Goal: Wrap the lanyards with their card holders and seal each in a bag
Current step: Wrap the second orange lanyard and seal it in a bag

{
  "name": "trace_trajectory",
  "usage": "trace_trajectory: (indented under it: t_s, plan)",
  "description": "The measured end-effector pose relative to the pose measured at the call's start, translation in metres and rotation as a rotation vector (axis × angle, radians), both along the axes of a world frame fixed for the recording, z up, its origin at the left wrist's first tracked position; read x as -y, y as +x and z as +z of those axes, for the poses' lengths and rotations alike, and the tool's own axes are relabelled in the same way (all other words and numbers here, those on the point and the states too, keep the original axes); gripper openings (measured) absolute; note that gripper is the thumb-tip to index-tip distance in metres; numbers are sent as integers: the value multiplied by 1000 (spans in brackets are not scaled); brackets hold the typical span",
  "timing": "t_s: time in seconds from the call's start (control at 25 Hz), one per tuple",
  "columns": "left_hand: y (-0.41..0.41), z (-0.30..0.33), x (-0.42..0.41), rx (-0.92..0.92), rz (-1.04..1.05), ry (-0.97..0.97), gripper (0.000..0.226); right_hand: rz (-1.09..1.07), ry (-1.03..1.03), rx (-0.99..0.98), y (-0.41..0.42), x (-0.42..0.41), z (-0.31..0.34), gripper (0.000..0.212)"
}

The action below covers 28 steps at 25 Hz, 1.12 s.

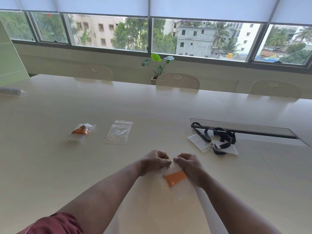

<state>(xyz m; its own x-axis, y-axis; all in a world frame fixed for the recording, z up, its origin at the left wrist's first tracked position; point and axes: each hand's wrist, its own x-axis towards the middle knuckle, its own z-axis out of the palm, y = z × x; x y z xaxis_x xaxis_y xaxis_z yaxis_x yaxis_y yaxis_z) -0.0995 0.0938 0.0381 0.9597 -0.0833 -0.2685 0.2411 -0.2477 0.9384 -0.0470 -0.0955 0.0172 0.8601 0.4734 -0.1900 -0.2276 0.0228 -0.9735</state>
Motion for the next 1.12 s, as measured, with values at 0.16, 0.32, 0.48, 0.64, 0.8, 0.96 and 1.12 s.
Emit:
trace_trajectory:
  t_s: [0.16, 0.32, 0.48, 0.64, 0.8, 0.96, 1.12]
  plan:
    - [-1, -1, 0, 7, 8, 3, 6, -16, 6, 1, 0, 1, -1, 31]
    - [-3, -1, 2, 20, 10, 22, 9, -59, -60, 72, -3, -3, -3, 33]
    - [-4, 1, 0, 36, 4, 42, 14, 15, -121, 116, -4, -2, -2, 22]
    - [-5, -1, 2, 78, 14, 80, 11, 82, -122, 97, -1, 1, -3, 25]
    - [-7, 0, 1, 83, 35, -5, 16, 61, -134, 91, 0, 0, -4, 21]
    - [-9, 1, -2, 88, 29, -58, 21, 117, -125, 56, 1, 2, -3, 17]
    - [-10, 1, 1, 81, 88, -113, 26, 180, -56, -1, 4, 5, -3, 17]
